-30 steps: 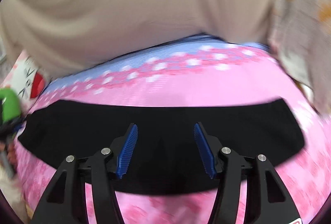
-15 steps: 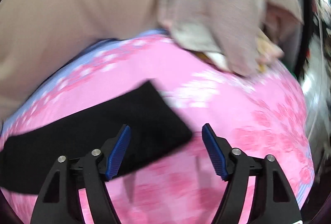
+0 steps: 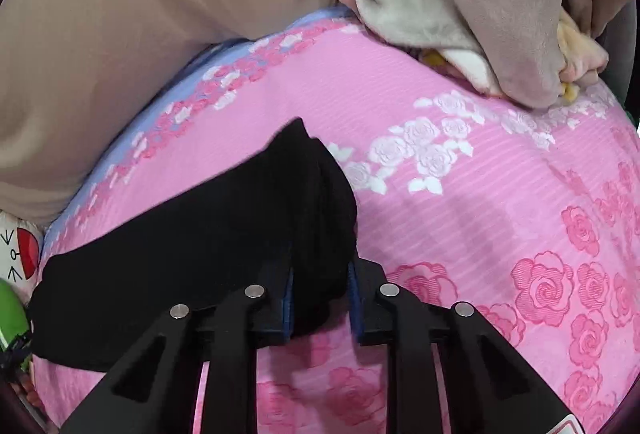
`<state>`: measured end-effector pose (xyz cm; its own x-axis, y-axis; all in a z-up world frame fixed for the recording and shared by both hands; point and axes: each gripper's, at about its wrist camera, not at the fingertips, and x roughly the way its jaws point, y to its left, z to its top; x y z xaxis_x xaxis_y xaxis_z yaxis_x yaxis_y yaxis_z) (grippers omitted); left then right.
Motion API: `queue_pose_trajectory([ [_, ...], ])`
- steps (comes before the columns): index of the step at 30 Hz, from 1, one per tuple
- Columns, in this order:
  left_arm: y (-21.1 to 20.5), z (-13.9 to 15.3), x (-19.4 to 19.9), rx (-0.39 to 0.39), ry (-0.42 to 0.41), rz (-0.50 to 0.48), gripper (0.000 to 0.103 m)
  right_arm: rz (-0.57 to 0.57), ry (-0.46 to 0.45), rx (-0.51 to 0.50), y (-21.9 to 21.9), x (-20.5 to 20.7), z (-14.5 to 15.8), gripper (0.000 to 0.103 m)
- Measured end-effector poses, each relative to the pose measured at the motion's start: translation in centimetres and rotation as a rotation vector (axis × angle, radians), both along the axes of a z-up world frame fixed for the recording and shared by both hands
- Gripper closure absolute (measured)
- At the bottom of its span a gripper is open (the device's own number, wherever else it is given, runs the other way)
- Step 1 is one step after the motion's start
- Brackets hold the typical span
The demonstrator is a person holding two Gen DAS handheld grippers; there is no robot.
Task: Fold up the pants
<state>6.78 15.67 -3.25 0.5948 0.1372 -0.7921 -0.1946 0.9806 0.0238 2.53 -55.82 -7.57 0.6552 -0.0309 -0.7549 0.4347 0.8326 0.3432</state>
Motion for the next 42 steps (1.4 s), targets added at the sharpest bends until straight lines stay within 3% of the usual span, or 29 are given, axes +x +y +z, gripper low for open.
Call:
queue_pose_trajectory([
  [6, 1.6, 0.2, -0.8, -0.036, -0.019, 0.000, 0.015, 0.188, -0.206, 0.012, 8.1, 1.4, 8.7, 0.083],
  [11, 4.4, 0.0, -1.8, -0.082, -0.034, 0.013, 0.015, 0.456, -0.250, -0.001, 20.4, 5.4, 12.3, 0.082],
  [18, 10.9, 0.4, -4.1, -0.129, -0.063, 0.113, 0.015, 0.742, -0.123, 0.010, 36.4, 9.8, 7.7, 0.079],
  [22, 13.5, 0.1, -5.0, -0.138, -0.070, 0.162, 0.015, 0.851, 0.029, -0.038, 42.5, 10.6, 2.3, 0.061],
  [24, 14.0, 0.0, -5.1, -0.140, -0.067, 0.165, 0.015, 0.846, 0.025, -0.093, 43.6, 9.3, 2.0, 0.056],
  [26, 14.4, -0.2, -5.2, -0.145, -0.069, 0.168, 0.015, 0.828, -0.019, -0.138, 43.4, 7.6, 3.9, 0.055],
  [29, 14.5, -0.5, -5.1, -0.167, -0.069, 0.170, 0.014, 0.775, -0.075, -0.211, 42.4, 5.6, 5.9, 0.035],
  [35, 11.7, -0.6, -4.0, -0.214, -0.075, 0.084, 0.014, 0.852, -0.011, -0.277, 45.2, 5.3, 4.2, 0.035],
  [37, 10.4, -0.4, -4.0, -0.210, -0.074, 0.041, 0.014, 0.873, 0.020, -0.290, 46.5, 5.8, 2.6, 0.050],
  [38, 9.9, -0.3, -4.0, -0.207, -0.076, 0.023, 0.014, 0.870, 0.034, -0.304, 46.8, 6.1, 2.1, 0.076],
  [40, 9.3, -0.1, -4.2, -0.201, -0.078, -0.003, 0.014, 0.833, 0.021, -0.319, 46.9, 6.6, 1.7, 0.086],
  [42, 9.3, 0.0, -4.4, -0.199, -0.079, -0.014, 0.014, 0.783, 0.012, -0.282, 47.0, 7.0, 2.6, 0.088],
])
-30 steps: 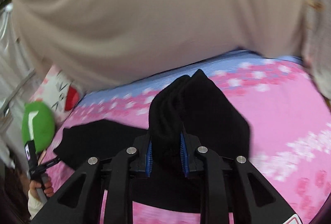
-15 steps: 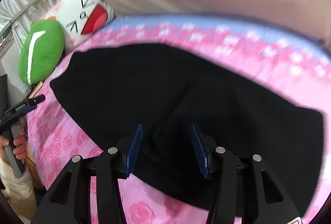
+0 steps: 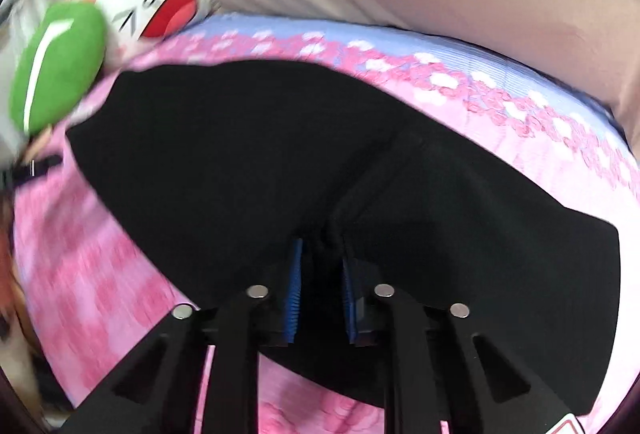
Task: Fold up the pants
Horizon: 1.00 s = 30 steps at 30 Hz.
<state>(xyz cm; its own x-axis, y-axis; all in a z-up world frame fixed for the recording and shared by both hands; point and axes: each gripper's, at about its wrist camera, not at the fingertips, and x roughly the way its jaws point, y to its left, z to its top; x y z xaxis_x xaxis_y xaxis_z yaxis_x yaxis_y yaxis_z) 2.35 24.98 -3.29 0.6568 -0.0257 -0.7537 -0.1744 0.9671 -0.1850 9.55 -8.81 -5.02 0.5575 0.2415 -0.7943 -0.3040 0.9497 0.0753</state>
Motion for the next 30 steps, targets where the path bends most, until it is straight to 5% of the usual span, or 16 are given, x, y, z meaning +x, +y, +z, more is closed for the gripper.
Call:
queue_pose_trajectory([
  [4, 2.0, -0.6, 0.2, -0.032, 0.006, 0.046, 0.011, 0.022, -0.063, 0.023, 2.2, -0.4, 2.5, 0.087],
  [7, 4.6, -1.7, 1.2, -0.119, 0.023, 0.112, 0.011, 0.059, 0.034, 0.021, 4.3, 1.1, -0.4, 0.077],
  [10, 7.7, -2.3, 2.6, -0.200, 0.026, 0.189, 0.011, 0.026, 0.020, 0.063, 3.6, 0.4, -0.2, 0.066],
  [12, 10.2, -2.7, 3.9, -0.259, 0.018, 0.238, 0.011, -0.005, -0.013, 0.110, 1.8, -0.8, 1.2, 0.047],
  [15, 12.3, -3.9, 5.7, -0.348, 0.036, 0.283, 0.010, -0.112, -0.080, 0.100, -2.9, -2.4, 3.0, 0.040],
  [18, 12.5, -3.9, 7.1, -0.347, 0.019, 0.289, 0.011, -0.278, -0.109, 0.078, -9.3, -3.7, 4.0, 0.032],
  [19, 12.4, -3.8, 7.5, -0.338, 0.003, 0.301, 0.025, -0.338, -0.109, 0.072, -11.6, -4.0, 3.9, 0.032],
  [20, 12.3, -3.9, 7.7, -0.326, 0.011, 0.308, 0.053, -0.416, -0.100, 0.079, -14.5, -4.6, 3.7, 0.032],
  [21, 12.2, -3.9, 7.9, -0.311, 0.024, 0.313, 0.060, -0.468, -0.084, 0.092, -16.7, -4.8, 3.4, 0.031],
  [22, 12.3, -4.0, 8.0, -0.313, 0.027, 0.316, 0.082, -0.520, -0.064, 0.108, -18.7, -5.0, 2.9, 0.030],
  [25, 12.4, -4.1, 8.1, -0.325, 0.023, 0.309, 0.085, -0.598, -0.007, 0.221, -23.3, -6.1, 1.1, 0.030],
  [29, 11.8, -4.0, 8.3, -0.273, 0.027, 0.323, 0.087, -0.530, 0.098, 0.386, -24.2, -4.4, -2.3, 0.031],
  [30, 11.4, -3.9, 8.4, -0.248, 0.028, 0.323, 0.088, -0.516, 0.079, 0.379, -23.6, -4.0, -2.7, 0.048],
])
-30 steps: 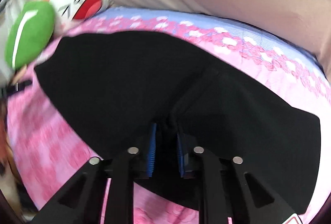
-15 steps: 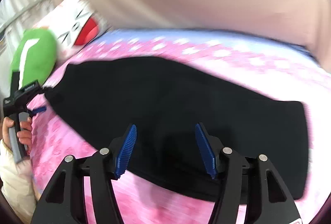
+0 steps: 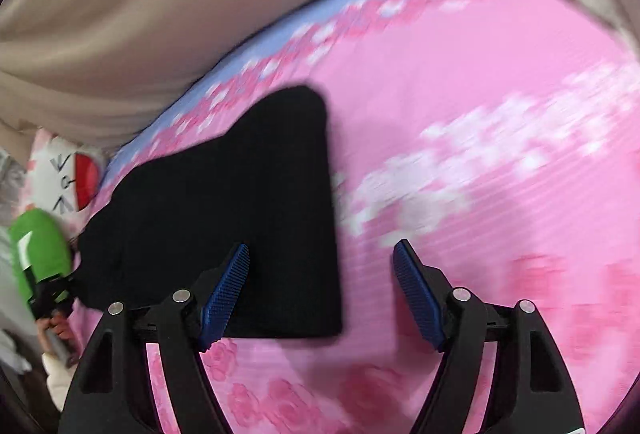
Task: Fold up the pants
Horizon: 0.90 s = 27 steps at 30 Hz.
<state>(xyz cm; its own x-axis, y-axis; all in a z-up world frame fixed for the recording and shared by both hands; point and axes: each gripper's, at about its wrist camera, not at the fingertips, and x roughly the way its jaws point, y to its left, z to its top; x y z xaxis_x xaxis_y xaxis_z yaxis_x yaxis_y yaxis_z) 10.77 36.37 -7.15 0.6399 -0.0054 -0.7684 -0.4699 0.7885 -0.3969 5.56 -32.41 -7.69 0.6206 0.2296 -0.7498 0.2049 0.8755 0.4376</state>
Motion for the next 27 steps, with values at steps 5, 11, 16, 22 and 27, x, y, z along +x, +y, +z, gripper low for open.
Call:
queue_pose_trajectory([
  [5, -0.6, 1.5, -0.1, 0.029, -0.004, 0.001, 0.091, 0.080, -0.056, -0.016, 1.3, 0.3, 2.4, 0.085],
  [11, -2.5, 4.8, -3.1, 0.014, -0.062, -0.106, 0.091, 0.094, -0.129, -0.087, -1.8, -2.5, 8.1, 0.086],
  [16, -6.9, 2.4, -6.9, 0.007, 0.010, -0.222, 0.091, -0.003, -0.040, -0.146, -7.1, -5.9, 6.4, 0.083],
  [22, -7.9, 0.1, -8.1, 0.041, 0.052, -0.178, 0.090, -0.142, -0.023, -0.361, -8.1, -8.8, 4.9, 0.063],
  [27, -8.4, 0.3, -7.7, 0.073, 0.053, -0.168, 0.090, 0.231, -0.191, -0.359, 2.4, -6.6, 6.4, 0.036],
])
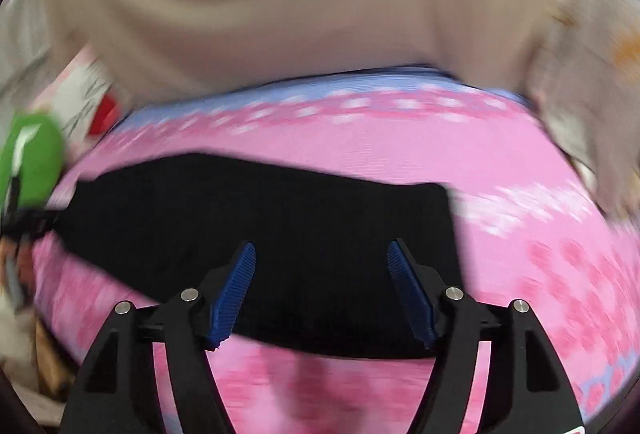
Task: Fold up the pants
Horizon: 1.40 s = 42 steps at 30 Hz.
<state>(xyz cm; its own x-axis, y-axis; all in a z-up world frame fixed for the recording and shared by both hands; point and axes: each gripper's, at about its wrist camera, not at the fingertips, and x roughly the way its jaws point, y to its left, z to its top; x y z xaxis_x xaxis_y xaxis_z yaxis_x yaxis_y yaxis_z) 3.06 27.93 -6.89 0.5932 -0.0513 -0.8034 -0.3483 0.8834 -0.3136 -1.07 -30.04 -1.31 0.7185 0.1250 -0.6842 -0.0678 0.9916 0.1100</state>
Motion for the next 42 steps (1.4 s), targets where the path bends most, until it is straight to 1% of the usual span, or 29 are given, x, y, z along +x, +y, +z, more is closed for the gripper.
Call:
queue_pose_trajectory([
  [2, 0.1, -0.1, -0.1, -0.005, -0.002, 0.008, 0.090, 0.138, 0.034, -0.003, 4.4, 1.8, -1.9, 0.037],
  [4, 0.4, -0.2, -0.2, -0.021, -0.004, 0.007, 0.089, 0.206, 0.072, -0.030, 7.1, 3.0, -3.8, 0.038],
  [5, 0.6, -0.2, -0.3, -0.032, -0.004, 0.005, 0.089, 0.226, 0.085, -0.059, 8.1, 3.9, -4.8, 0.041],
  [7, 0.8, -0.3, -0.4, -0.049, -0.007, -0.005, 0.089, 0.223, 0.101, -0.107, 9.0, 5.3, -6.1, 0.071],
  [8, 0.9, -0.3, -0.4, -0.053, -0.007, -0.010, 0.089, 0.204, 0.123, -0.123, 9.0, 6.1, -6.8, 0.077],
  [9, 1.0, -0.3, -0.4, -0.058, -0.011, -0.016, 0.089, 0.199, 0.117, -0.099, 9.1, 6.5, -6.6, 0.088],
  [11, 1.0, -0.2, -0.4, -0.064, -0.017, -0.023, 0.089, 0.178, 0.129, -0.038, 8.8, 7.5, -5.3, 0.090],
  [14, 1.0, 0.1, -0.5, -0.061, -0.032, -0.036, 0.089, 0.166, 0.065, 0.010, 9.4, 7.9, -2.7, 0.090],
  [16, 0.9, 0.1, -0.4, -0.065, -0.037, -0.037, 0.089, 0.191, 0.035, 0.045, 10.5, 8.2, -1.8, 0.090],
  [17, 0.9, 0.1, -0.4, -0.064, -0.037, -0.038, 0.089, 0.219, 0.049, 0.062, 11.7, 8.8, -2.2, 0.089],
  [18, 0.9, 0.1, -0.3, -0.064, -0.035, -0.037, 0.089, 0.235, 0.077, 0.058, 12.6, 9.6, -3.2, 0.088],
  [20, 1.0, 0.0, -0.1, -0.071, -0.031, -0.035, 0.089, 0.240, 0.163, 0.027, 14.1, 11.1, -6.4, 0.085],
  [21, 1.0, 0.2, -0.1, -0.069, -0.033, -0.039, 0.089, 0.225, 0.145, 0.055, 13.8, 11.0, -6.7, 0.079],
  [23, 1.0, 0.5, -0.1, -0.066, -0.040, -0.047, 0.089, 0.215, 0.124, 0.124, 12.8, 10.2, -5.5, 0.074],
  [24, 0.8, 1.1, 0.0, -0.055, -0.051, -0.056, 0.090, 0.190, 0.100, 0.127, 12.0, 9.7, -4.6, 0.064],
  [25, 0.6, 1.6, 0.0, -0.044, -0.060, -0.064, 0.090, 0.165, 0.074, 0.121, 11.6, 9.3, -4.0, 0.058],
  [26, 0.0, 2.6, 0.0, -0.030, -0.081, -0.078, 0.090, 0.128, 0.037, 0.105, 10.3, 8.5, -3.1, 0.048],
  [27, -0.7, 3.7, 0.0, -0.023, -0.105, -0.095, 0.091, 0.100, 0.015, 0.091, 9.3, 7.8, -2.4, 0.042],
  [29, -3.3, 7.1, 0.0, -0.012, -0.174, -0.161, 0.091, 0.018, -0.018, 0.056, 7.2, 6.5, -1.4, 0.038],
  [30, -5.8, 9.5, -0.4, -0.007, -0.231, -0.226, 0.091, -0.012, -0.026, 0.054, 5.9, 5.9, -1.1, 0.038],
  [32, -10.3, 12.3, -1.3, 0.023, -0.301, -0.335, 0.090, -0.065, -0.041, 0.093, 3.3, 4.7, -0.8, 0.038],
  [33, -14.1, 13.6, -2.1, 0.058, -0.333, -0.416, 0.090, -0.085, -0.048, 0.119, 2.3, 4.1, -0.7, 0.038],
  [34, -16.9, 13.8, -2.5, 0.076, -0.340, -0.476, 0.088, -0.100, -0.054, 0.141, 1.4, 3.7, -0.8, 0.038],
  [36, -22.1, 12.6, -2.9, 0.086, -0.311, -0.612, 0.079, -0.134, -0.056, 0.162, -0.4, 3.2, -1.4, 0.038],
  [37, -25.1, 10.5, -2.6, 0.066, -0.240, -0.694, 0.068, -0.147, -0.048, 0.162, -0.9, 3.1, -1.7, 0.038],
  [38, -26.3, 9.2, -2.4, 0.054, -0.187, -0.722, 0.060, -0.162, -0.030, 0.165, -1.4, 3.1, -2.2, 0.037],
  [39, -27.3, 7.2, -2.4, 0.031, -0.109, -0.745, 0.058, -0.171, -0.014, 0.173, -1.8, 2.9, -2.6, 0.036],
  [40, -27.5, 6.3, -2.6, 0.015, -0.079, -0.751, 0.055, -0.175, -0.002, 0.184, -2.4, 2.6, -2.9, 0.036],
  [42, -26.6, 5.6, -3.3, -0.007, -0.068, -0.739, 0.043, -0.170, 0.011, 0.205, -3.2, 1.8, -3.5, 0.034],
])
